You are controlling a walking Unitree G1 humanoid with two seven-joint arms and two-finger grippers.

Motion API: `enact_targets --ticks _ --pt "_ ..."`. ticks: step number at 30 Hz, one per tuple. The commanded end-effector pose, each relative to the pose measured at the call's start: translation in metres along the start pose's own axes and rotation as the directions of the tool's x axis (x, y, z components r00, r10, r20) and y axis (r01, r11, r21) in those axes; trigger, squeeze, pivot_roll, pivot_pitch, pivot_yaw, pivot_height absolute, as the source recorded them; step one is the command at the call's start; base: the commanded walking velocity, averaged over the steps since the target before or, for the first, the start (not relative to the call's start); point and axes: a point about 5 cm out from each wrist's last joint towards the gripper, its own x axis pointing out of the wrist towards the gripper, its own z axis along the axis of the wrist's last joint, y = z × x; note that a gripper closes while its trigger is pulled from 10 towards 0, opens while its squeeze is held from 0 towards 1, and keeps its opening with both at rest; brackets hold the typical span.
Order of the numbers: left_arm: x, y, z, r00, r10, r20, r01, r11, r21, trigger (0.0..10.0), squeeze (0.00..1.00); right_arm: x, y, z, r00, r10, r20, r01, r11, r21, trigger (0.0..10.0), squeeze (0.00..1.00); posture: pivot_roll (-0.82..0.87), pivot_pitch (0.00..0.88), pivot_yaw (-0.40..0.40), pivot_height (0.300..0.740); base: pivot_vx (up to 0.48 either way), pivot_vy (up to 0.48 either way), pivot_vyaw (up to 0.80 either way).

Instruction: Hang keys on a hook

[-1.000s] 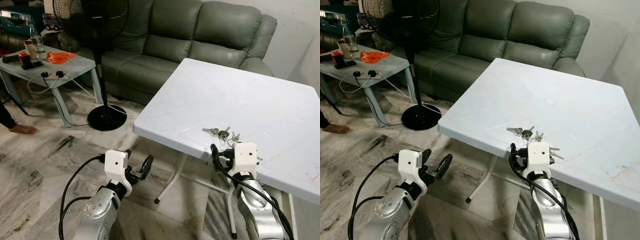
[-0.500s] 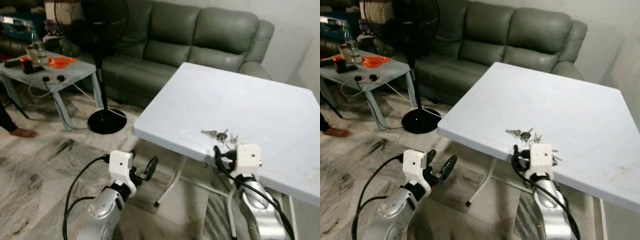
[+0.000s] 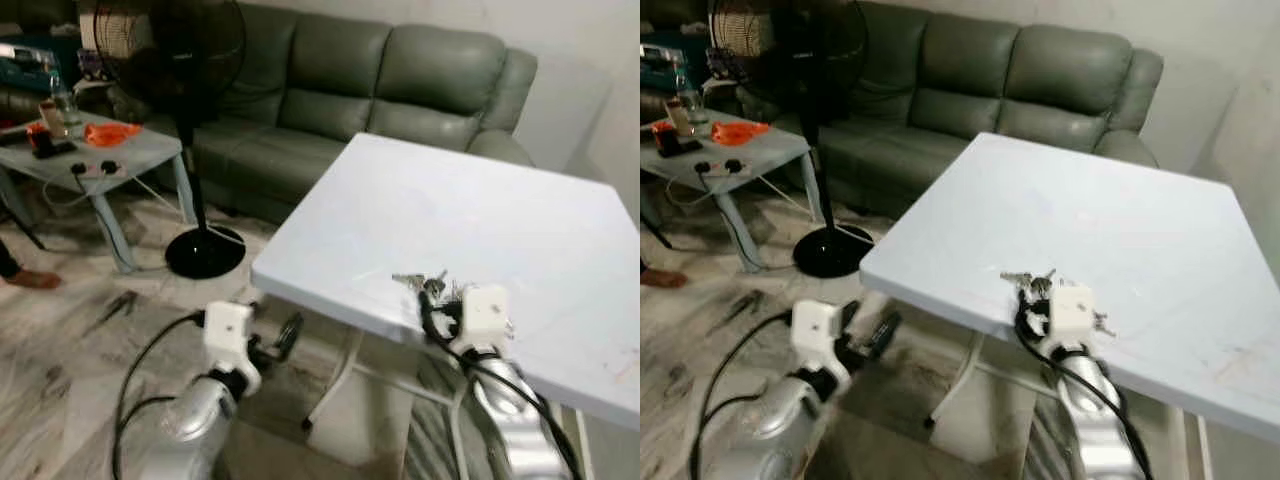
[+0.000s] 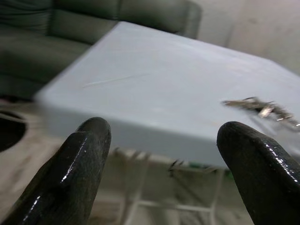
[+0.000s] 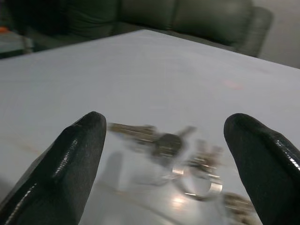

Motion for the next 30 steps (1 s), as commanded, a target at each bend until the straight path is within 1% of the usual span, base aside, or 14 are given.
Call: enact_targets --ticks 1,7,9,11,13,14,16,19,20,24,26,29,30 --pt "0.005 -0.011 0.003 0.999 -0.035 0.008 0.035 0.999 -0.007 10.0 0.0 -0.002 -0.014 -0.001 0.999 -0.045 -0.01 0.045 0.999 -0.015 10.0 0.0 0.02 0.0 -0.067 0.74 0.349 0.0 0.0" --pt "0.005 -0.011 0.003 1.0 -0.024 0.011 0.024 1.0 0.0 10.0 0.0 -0.002 -0.014 -0.001 0.999 -0.041 -0.008 0.04 0.999 -0.018 10.0 0.0 0.02 0.0 -0.069 0.74 0.339 0.0 0.0" --pt "0.006 -0.012 0.004 1.0 -0.008 0.023 0.008 1.0 0.001 10.0 0.0 -0.001 -0.015 0.0 0.999 -0.033 -0.003 0.033 0.999 -0.025 10.0 0.0 0.02 0.0 -0.071 0.74 0.0 0.0 0.0" --pt "0.005 -0.014 0.004 0.999 -0.016 0.031 0.016 1.0 -0.006 10.0 0.0 -0.002 -0.014 0.001 1.0 -0.015 0.013 0.016 0.999 -0.031 10.0 0.0 0.02 0.0 -0.071 0.74 0.0 0.0 0.0" --pt "0.004 -0.017 0.002 0.999 -0.039 0.024 0.039 0.999 -0.002 10.0 0.0 -0.003 -0.012 0.002 0.999 0.017 0.033 -0.015 0.998 -0.056 10.0 0.0 0.02 0.0 -0.074 0.74 0.0 0.0 0.0" --pt "0.004 -0.017 0.002 0.999 -0.039 0.024 0.039 0.999 -0.002 10.0 0.0 -0.003 -0.012 0.002 0.999 0.017 0.033 -0.015 0.998 -0.056 10.0 0.0 0.02 0.0 -0.074 0.74 0.0 0.0 0.0" --pt "0.003 -0.02 0.002 0.997 -0.07 0.024 0.069 0.997 0.015 10.0 0.0 -0.004 -0.011 0.002 0.998 0.051 0.04 -0.05 0.998 -0.032 10.0 0.0 0.02 0.0 -0.074 0.74 0.0 0.0 0.0" --pt "0.0 -0.024 0.002 0.992 -0.12 0.028 0.12 0.992 0.029 10.0 0.0 -0.004 -0.01 0.005 0.994 0.086 0.063 -0.083 0.995 -0.056 10.0 0.0 0.02 0.004 -0.077 0.74 0.0 0.0 0.0" --pt "0.0 -0.024 0.002 0.992 -0.12 0.028 0.12 0.992 0.029 10.0 0.0 -0.004 -0.01 0.005 0.994 0.086 0.063 -0.083 0.995 -0.056 10.0 0.0 0.02 0.004 -0.077 0.74 0.0 0.0 0.0" --pt "-0.003 -0.03 0.001 0.983 -0.183 0.02 0.182 0.983 0.027 10.0 0.0 -0.005 -0.009 0.004 0.99 0.133 0.056 -0.129 0.99 -0.064 10.0 0.0 0.02 0.011 -0.08 0.74 0.0 0.0 0.0" --pt "-0.004 -0.032 0.002 0.979 -0.203 0.019 0.202 0.978 0.04 10.0 0.0 -0.005 -0.008 0.003 0.988 0.149 0.046 -0.146 0.987 -0.062 10.0 0.0 0.02 0.011 -0.08 0.74 0.0 0.0 0.0" --pt "-0.006 -0.034 0.002 0.975 -0.222 0.018 0.221 0.974 0.045 10.0 0.0 -0.008 -0.004 0.002 0.979 0.2 0.045 -0.196 0.978 -0.073 10.0 0.0 0.02 0.016 -0.082 0.74 0.0 0.0 0.0" --pt "-0.006 -0.034 0.002 0.975 -0.222 0.018 0.221 0.974 0.045 10.0 0.0 -0.008 -0.004 0.002 0.979 0.2 0.045 -0.196 0.978 -0.073 10.0 0.0 0.02 0.016 -0.082 0.74 0.0 0.0 0.0"
